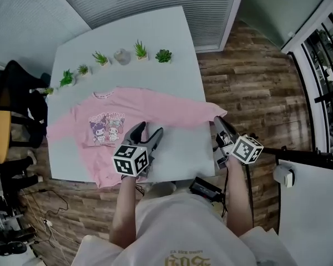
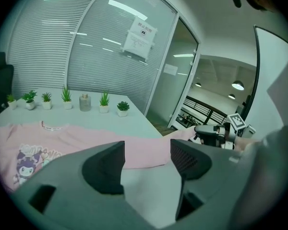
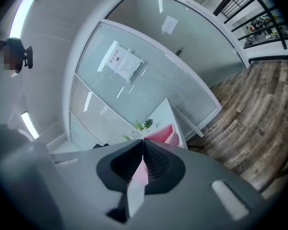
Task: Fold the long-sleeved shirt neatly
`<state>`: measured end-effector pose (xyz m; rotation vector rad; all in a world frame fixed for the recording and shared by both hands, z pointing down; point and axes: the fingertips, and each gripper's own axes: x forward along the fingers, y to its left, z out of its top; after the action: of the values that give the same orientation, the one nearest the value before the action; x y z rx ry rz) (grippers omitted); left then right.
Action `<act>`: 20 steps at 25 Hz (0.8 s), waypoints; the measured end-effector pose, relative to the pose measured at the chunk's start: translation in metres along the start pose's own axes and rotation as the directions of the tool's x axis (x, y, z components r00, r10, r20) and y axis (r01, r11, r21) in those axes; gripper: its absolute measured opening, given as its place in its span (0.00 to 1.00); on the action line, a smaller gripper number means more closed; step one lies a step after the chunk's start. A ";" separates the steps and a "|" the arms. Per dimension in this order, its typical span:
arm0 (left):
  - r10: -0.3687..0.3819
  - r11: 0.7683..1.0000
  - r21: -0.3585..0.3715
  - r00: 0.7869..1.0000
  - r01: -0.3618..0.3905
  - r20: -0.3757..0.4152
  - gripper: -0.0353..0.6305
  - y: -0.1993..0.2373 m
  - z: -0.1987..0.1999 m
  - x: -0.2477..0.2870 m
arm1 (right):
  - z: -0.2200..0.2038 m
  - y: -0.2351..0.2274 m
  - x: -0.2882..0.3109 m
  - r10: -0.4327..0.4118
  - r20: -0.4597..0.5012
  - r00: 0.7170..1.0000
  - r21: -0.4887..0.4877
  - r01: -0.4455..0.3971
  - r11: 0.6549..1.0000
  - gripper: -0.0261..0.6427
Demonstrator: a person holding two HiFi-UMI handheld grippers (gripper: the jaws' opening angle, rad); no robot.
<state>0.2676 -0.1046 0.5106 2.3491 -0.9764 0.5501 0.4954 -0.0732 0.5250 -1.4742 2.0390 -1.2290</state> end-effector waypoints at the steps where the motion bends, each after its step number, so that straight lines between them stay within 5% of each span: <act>1: 0.011 1.000 -0.002 1.000 -0.011 0.004 0.50 0.004 0.001 -0.006 | 0.000 0.006 0.003 0.006 -0.005 1.000 -0.010 -0.006 1.000 0.07; 11: 0.145 0.989 -0.016 0.989 -0.144 0.031 0.50 0.055 0.009 -0.068 | 0.003 0.060 0.031 0.040 -0.053 0.998 -0.136 -0.047 0.990 0.06; 20: 0.189 0.982 0.017 0.982 -0.190 0.026 0.51 0.112 0.013 -0.119 | -0.010 0.116 0.066 0.040 -0.081 0.996 -0.271 -0.061 0.961 0.06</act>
<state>0.1093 -0.1171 0.4704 2.2984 -1.2198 0.6067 0.3929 -0.1172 0.4519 -1.5014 2.3600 -1.0288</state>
